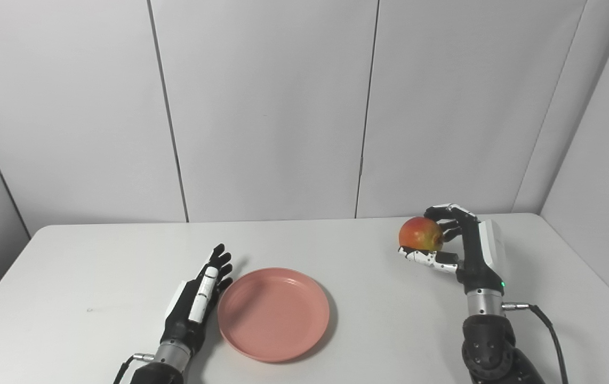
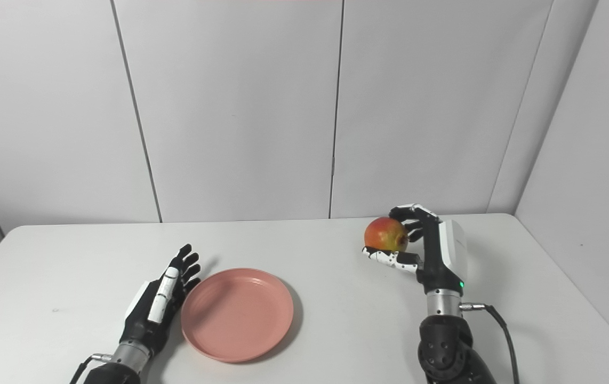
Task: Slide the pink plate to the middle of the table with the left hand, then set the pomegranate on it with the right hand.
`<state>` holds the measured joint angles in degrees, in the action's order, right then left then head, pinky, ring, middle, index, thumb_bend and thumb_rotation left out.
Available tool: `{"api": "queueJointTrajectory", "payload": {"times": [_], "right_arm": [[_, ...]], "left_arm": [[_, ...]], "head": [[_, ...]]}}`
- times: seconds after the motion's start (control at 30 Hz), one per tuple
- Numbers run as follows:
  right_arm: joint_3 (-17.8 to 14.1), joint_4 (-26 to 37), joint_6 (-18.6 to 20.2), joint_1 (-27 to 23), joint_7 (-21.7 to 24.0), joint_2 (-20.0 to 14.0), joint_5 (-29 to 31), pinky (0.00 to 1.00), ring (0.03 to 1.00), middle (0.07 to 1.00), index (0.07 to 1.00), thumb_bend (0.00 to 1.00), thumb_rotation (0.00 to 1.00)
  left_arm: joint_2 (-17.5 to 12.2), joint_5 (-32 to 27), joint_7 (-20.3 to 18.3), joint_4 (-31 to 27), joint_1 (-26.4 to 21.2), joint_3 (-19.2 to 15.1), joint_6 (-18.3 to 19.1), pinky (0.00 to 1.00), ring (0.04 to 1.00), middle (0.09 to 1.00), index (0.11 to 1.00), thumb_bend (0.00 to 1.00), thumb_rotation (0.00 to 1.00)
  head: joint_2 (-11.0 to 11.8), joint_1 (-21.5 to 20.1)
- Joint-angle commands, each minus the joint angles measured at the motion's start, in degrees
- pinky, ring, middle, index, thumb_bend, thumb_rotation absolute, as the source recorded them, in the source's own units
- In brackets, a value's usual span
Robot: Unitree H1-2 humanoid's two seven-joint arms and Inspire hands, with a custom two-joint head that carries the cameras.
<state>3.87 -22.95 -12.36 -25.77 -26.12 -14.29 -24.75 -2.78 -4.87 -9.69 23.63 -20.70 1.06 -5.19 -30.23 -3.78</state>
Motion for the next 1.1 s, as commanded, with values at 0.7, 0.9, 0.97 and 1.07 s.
{"api": "queueJointTrajectory", "payload": {"times": [0.7, 0.9, 0.97, 1.07], "right_arm": [[1.7, 6.9, -4.6, -0.4, 7.9, 3.0, 2.0, 0.43, 0.425, 0.5, 0.523, 0.52, 0.0], [4.3, 7.3, -4.8, -0.5, 9.6, 5.2, 1.0, 0.41, 0.416, 0.498, 0.534, 0.51, 0.0], [4.9, 7.2, -5.1, -0.6, 9.9, 5.7, 0.4, 0.4, 0.415, 0.501, 0.532, 0.51, 0.0], [5.9, 7.4, -4.0, -0.6, 11.0, 6.9, 0.0, 0.41, 0.414, 0.502, 0.53, 0.51, 0.0]], "left_arm": [[2.9, 2.6, 1.1, 2.7, -0.6, 2.6, -1.2, 0.95, 0.984, 0.999, 1.0, 0.52, 1.0], [3.2, 2.8, 1.2, 2.6, -0.5, 2.7, -1.1, 0.95, 0.984, 0.998, 0.994, 0.52, 1.0], [3.2, 2.9, 1.3, 2.6, -0.4, 2.7, -1.1, 0.95, 0.984, 0.998, 0.995, 0.52, 1.0], [3.3, 3.1, 1.4, 2.4, -0.4, 2.7, -1.0, 0.95, 0.984, 0.999, 0.996, 0.52, 1.0]], "head": [[0.7, 3.2], [0.6, 3.5], [0.6, 3.6], [0.6, 3.6]]}}
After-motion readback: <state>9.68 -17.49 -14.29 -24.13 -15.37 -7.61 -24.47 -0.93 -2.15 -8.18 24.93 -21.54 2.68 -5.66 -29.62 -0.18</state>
